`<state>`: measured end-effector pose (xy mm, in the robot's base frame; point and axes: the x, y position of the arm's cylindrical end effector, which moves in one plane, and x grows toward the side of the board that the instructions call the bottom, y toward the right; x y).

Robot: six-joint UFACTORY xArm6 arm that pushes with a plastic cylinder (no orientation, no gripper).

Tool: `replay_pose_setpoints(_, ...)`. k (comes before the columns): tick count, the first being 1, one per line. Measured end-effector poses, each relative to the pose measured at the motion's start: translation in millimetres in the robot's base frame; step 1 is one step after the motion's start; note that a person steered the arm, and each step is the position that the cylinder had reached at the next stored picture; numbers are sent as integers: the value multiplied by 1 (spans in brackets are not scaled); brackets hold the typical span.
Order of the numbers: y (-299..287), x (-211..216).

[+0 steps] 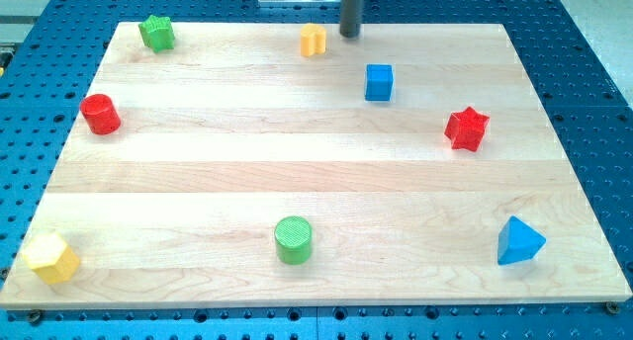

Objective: Go to the right side of the green star

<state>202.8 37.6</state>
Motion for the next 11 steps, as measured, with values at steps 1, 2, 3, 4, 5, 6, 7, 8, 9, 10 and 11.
replay_pose_setpoints(1,-35,6)
replay_pose_setpoints(2,-53,18)
replay_pose_setpoints(3,-46,20)
replay_pose_setpoints(4,-21,11)
replay_pose_setpoints(5,29,61)
replay_pose_setpoints(6,26,90)
replay_pose_setpoints(7,1,103)
replay_pose_setpoints(8,-8,105)
replay_pose_setpoints(9,-26,105)
replay_pose_setpoints(10,-42,105)
replay_pose_setpoints(11,-92,112)
